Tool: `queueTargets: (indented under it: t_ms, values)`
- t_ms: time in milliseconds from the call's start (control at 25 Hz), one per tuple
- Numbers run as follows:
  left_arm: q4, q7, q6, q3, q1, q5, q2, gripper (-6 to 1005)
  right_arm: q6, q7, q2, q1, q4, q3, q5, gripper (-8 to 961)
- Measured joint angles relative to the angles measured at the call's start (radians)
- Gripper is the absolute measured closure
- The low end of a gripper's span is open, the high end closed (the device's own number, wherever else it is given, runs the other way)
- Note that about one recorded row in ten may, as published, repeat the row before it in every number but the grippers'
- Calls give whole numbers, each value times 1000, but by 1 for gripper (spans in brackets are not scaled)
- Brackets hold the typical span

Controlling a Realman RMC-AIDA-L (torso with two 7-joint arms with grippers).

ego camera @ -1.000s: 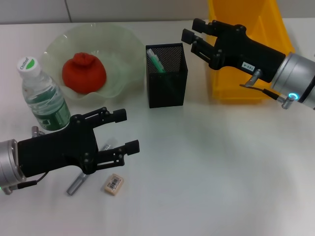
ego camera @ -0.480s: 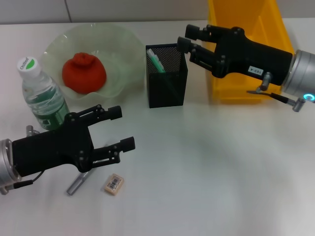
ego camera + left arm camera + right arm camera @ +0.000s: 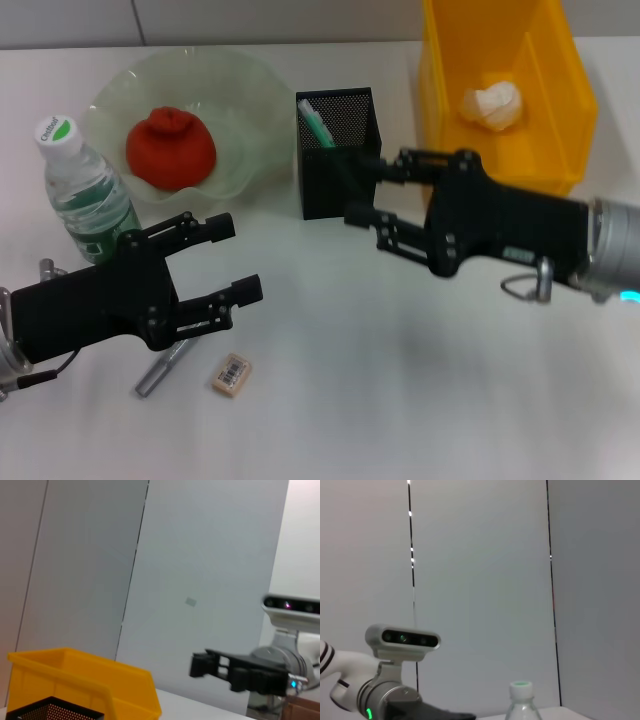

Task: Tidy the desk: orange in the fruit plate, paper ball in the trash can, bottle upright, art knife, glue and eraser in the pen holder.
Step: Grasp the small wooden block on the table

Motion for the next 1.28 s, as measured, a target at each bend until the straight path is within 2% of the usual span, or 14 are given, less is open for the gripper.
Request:
queueTargets:
  t_ms: [240,400,520,600,680,720,840,880,960,1080,1120,1200,1280]
  values:
    - [2,-1,4,-4,1,-1,0,215,-8,-54,2,-14,96,5,4,461]
    - [3,-9,21,-8,-1,-1,-2,215,-49,-207,5,-24,235,-1,69,440]
    - [30,-98,22,-7,-4,1,-1,216,-57,-272,5,-25,312,3,120,260]
    - [53,-142,22,-3,-2,5,-1,216,-54,-285,5,-26,339,5,143,246]
    - [139,-239,21,15,4,25,-1,216,-48,-287,5,-27,346,6,147,231]
    - [251,-347,18,43,13,50,-3,216,-36,-289,5,-27,353,10,150,224]
    - [411,-499,11,92,21,81,-5,216,-19,-296,5,-25,354,16,151,224]
    - [411,-499,11,92,21,81,-5,216,-19,-296,5,-25,354,16,151,224]
    - [516,-591,1,101,22,125,-5,216,15,-298,5,-17,350,18,151,224]
    - [570,-647,-10,108,22,158,-5,219,24,-298,5,-14,349,18,152,224]
    - [706,-773,-22,145,19,238,-5,220,35,-299,5,-7,349,18,156,224]
    - [770,-831,-22,171,15,276,-5,221,48,-299,4,2,349,18,160,223]
    - [866,-921,-15,240,12,333,-4,223,60,-299,4,7,349,18,160,223]
